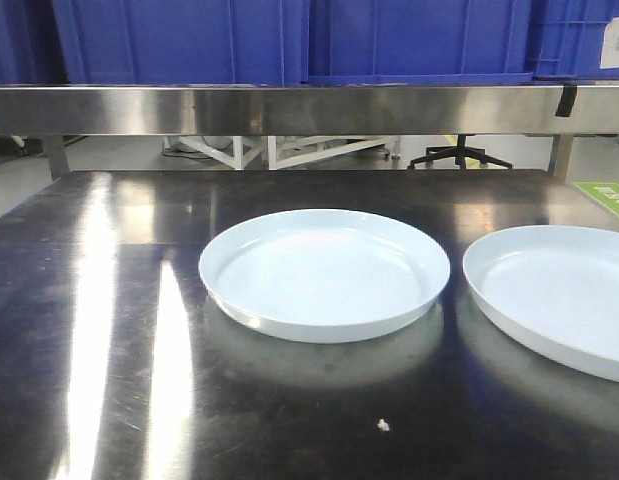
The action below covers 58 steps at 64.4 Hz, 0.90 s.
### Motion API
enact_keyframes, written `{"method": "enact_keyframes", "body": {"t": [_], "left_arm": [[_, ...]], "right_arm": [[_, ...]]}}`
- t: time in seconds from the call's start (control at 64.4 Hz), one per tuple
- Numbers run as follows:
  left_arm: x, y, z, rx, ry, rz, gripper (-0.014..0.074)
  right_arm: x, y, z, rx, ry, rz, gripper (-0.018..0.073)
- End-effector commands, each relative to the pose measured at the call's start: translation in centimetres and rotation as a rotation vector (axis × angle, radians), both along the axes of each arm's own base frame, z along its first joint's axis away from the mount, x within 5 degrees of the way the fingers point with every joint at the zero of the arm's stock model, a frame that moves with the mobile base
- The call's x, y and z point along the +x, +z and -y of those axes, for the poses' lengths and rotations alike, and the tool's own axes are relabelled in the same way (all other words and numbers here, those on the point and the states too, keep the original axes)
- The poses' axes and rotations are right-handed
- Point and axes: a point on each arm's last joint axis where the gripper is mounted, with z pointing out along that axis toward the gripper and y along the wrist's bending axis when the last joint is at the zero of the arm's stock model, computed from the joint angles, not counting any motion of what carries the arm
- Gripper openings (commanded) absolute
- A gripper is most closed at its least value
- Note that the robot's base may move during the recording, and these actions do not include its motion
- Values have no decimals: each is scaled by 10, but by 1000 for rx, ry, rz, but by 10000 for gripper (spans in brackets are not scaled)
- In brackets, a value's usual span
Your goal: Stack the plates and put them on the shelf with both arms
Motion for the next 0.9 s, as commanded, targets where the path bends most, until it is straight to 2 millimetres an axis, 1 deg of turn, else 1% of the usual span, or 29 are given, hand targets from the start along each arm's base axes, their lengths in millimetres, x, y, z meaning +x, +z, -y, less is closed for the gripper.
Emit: {"method": "enact_keyframes", "body": {"t": [0.0, 0.016, 0.14, 0.202, 0.233, 0.326, 0.42, 0.559, 0.886], "left_arm": [[-30, 12, -7, -46, 21, 161, 90], [-35, 7, -8, -45, 24, 155, 90], [-74, -14, -13, -48, 22, 176, 90], [-90, -27, -14, -48, 21, 170, 90], [-97, -34, -15, -47, 22, 161, 90], [-118, -47, -17, -48, 22, 172, 90], [-133, -59, -19, -48, 23, 173, 90], [-143, -69, -21, -37, 22, 171, 90], [-144, -70, -21, -40, 23, 166, 90]], "right_arm": [[6, 19, 0, -21, 17, 113, 540], [6, 19, 0, -21, 17, 113, 540], [6, 19, 0, -21, 17, 113, 540], [6, 19, 0, -21, 17, 113, 540], [6, 19, 0, -21, 17, 113, 540], [6, 19, 0, -21, 17, 113, 540], [6, 19, 0, -21, 17, 113, 540], [7, 19, 0, -21, 17, 114, 540], [7, 19, 0, -20, 17, 117, 540]]}}
